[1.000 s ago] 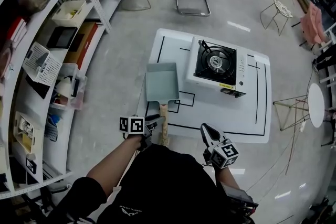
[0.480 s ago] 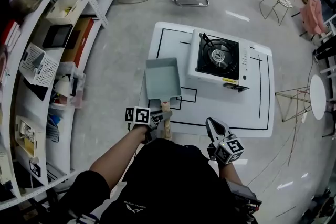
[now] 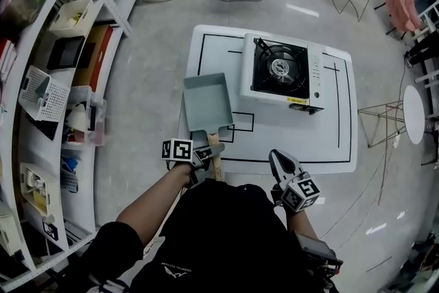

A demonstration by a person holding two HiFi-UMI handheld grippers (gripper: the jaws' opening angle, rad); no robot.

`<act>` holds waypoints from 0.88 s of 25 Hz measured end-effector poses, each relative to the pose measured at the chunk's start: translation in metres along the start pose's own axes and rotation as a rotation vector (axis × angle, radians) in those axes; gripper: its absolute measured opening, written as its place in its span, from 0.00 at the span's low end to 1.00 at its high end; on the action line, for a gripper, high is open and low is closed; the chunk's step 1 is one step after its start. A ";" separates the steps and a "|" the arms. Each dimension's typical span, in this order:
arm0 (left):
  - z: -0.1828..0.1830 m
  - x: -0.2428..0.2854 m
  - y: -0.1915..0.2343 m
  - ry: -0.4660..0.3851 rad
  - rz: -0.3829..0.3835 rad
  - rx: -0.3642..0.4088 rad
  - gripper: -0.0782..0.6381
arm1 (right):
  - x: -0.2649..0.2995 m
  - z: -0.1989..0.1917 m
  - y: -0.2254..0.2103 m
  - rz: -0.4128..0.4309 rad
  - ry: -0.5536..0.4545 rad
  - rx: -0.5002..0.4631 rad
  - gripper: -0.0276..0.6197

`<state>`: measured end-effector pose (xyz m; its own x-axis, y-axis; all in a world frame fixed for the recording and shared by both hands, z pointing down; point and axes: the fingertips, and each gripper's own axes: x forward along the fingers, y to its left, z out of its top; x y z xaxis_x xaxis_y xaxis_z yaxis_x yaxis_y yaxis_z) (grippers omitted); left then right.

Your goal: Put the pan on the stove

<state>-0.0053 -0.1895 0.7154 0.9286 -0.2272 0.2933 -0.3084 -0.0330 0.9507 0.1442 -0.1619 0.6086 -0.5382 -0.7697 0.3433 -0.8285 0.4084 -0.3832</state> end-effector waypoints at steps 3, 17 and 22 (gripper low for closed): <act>0.001 -0.001 -0.002 -0.025 -0.027 -0.033 0.31 | 0.002 0.002 0.001 -0.001 -0.003 0.007 0.08; 0.008 -0.008 -0.012 -0.110 -0.131 -0.094 0.28 | 0.001 0.003 0.006 0.003 -0.005 -0.009 0.08; 0.011 -0.010 -0.014 -0.118 -0.148 -0.047 0.28 | -0.002 0.004 0.006 0.000 -0.010 -0.006 0.08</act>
<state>-0.0128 -0.1976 0.6979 0.9316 -0.3359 0.1387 -0.1576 -0.0295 0.9871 0.1411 -0.1603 0.6027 -0.5366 -0.7744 0.3352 -0.8294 0.4109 -0.3784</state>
